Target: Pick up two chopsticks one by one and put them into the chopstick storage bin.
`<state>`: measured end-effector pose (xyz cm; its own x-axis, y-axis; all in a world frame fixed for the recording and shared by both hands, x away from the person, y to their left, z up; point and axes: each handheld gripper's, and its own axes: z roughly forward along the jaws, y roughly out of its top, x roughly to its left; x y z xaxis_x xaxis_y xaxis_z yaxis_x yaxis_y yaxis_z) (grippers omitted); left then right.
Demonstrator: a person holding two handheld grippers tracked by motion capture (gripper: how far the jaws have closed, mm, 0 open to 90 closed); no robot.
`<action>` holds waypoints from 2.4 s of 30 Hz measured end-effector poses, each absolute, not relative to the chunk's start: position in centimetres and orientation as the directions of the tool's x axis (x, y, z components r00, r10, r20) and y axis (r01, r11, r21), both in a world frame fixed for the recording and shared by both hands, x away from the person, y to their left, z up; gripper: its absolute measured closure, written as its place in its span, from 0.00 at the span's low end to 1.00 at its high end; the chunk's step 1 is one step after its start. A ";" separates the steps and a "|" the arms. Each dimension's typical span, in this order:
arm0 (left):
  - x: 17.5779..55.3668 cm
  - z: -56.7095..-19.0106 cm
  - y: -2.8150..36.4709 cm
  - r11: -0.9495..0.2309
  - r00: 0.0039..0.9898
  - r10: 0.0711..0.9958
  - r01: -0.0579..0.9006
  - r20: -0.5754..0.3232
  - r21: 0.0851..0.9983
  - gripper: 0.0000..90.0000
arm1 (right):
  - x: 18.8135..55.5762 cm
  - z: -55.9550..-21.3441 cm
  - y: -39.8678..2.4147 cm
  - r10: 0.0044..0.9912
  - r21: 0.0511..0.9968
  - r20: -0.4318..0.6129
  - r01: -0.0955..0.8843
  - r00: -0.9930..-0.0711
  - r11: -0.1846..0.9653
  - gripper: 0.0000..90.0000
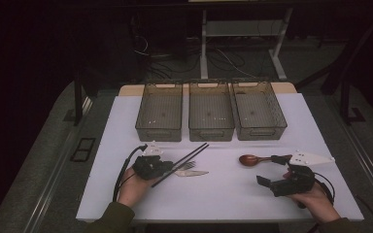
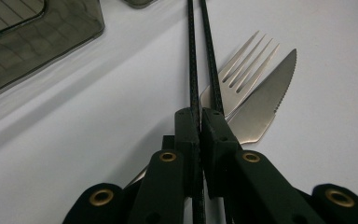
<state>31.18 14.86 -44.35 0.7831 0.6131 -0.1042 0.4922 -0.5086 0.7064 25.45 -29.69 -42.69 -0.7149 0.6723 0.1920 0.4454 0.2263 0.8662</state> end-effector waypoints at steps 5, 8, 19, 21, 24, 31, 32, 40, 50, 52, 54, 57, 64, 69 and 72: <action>31.2 -44.1 15.1 -0.505 0.786 0.610 0.487 -0.105 0.712 0.94 | 25.4 -42.8 -29.6 0.672 0.864 0.189 0.446 -0.716 0.232 0.00; 31.1 -43.9 15.2 -0.500 0.782 0.614 0.489 -0.106 0.715 0.94 | 25.3 -42.9 -29.5 0.671 0.861 0.187 0.448 -0.717 0.239 0.00; 30.8 -43.2 15.4 -0.509 0.798 0.595 0.467 -0.096 0.723 0.94 | 25.2 -43.6 -29.1 0.672 0.851 0.181 0.457 -0.718 0.259 0.00; 30.7 -43.1 15.4 -0.507 0.799 0.594 0.465 -0.096 0.726 0.94 | 25.2 -43.8 -29.0 0.676 0.846 0.172 0.459 -0.717 0.271 0.00; 30.6 -42.9 15.5 -0.514 0.803 0.589 0.459 -0.090 0.724 0.94 | 25.2 -43.8 -29.0 0.681 0.844 0.159 0.457 -0.715 0.282 0.00; 30.3 -42.4 15.9 -0.522 0.814 0.575 0.448 -0.088 0.726 0.94 | 25.7 -44.0 -29.3 0.696 0.834 0.100 0.441 -0.711 0.331 0.00; 30.2 -42.2 16.0 -0.521 0.815 0.572 0.448 -0.092 0.727 0.94 | 25.8 -43.9 -29.4 0.697 0.834 0.094 0.438 -0.711 0.335 0.00; 29.8 -41.5 16.3 -0.514 0.821 0.560 0.448 -0.110 0.732 0.94 | 25.9 -43.9 -30.0 0.700 0.836 0.093 0.438 -0.708 0.332 0.00; 29.8 -40.1 16.4 -0.492 0.823 0.553 0.447 -0.128 0.747 0.94 | 25.8 -43.8 -29.9 0.695 0.837 0.090 0.432 -0.714 0.336 0.00; 29.9 -39.8 16.4 -0.486 0.825 0.550 0.441 -0.128 0.754 0.94 | 25.8 -43.8 -29.8 0.696 0.837 0.090 0.433 -0.713 0.335 0.00; 30.0 -39.6 16.3 -0.484 0.824 0.552 0.440 -0.126 0.756 0.94 | 25.8 -43.8 -29.8 0.696 0.837 0.089 0.433 -0.713 0.336 0.00; 30.3 -39.3 16.4 -0.480 0.824 0.553 0.435 -0.122 0.761 0.94 | 25.8 -43.8 -29.8 0.697 0.837 0.090 0.434 -0.711 0.334 0.00; 30.9 -38.6 16.4 -0.473 0.823 0.556 0.429 -0.117 0.770 0.94 | 25.8 -43.8 -29.8 0.699 0.837 0.091 0.435 -0.709 0.332 0.00; 31.2 -38.3 16.4 -0.467 0.822 0.559 0.422 -0.111 0.777 0.94 | 25.7 -43.8 -29.8 0.698 0.838 0.093 0.434 -0.710 0.330 0.00; 31.6 -37.9 16.4 -0.461 0.821 0.560 0.418 -0.109 0.782 0.94 | 25.7 -43.8 -29.8 0.698 0.839 0.092 0.433 -0.710 0.330 0.00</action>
<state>31.59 16.39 -37.90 0.8213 0.5600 -0.1090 0.4184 -0.4612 0.7825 25.71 -29.85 -43.79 -0.7105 0.6977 0.0919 0.4327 0.3302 0.8389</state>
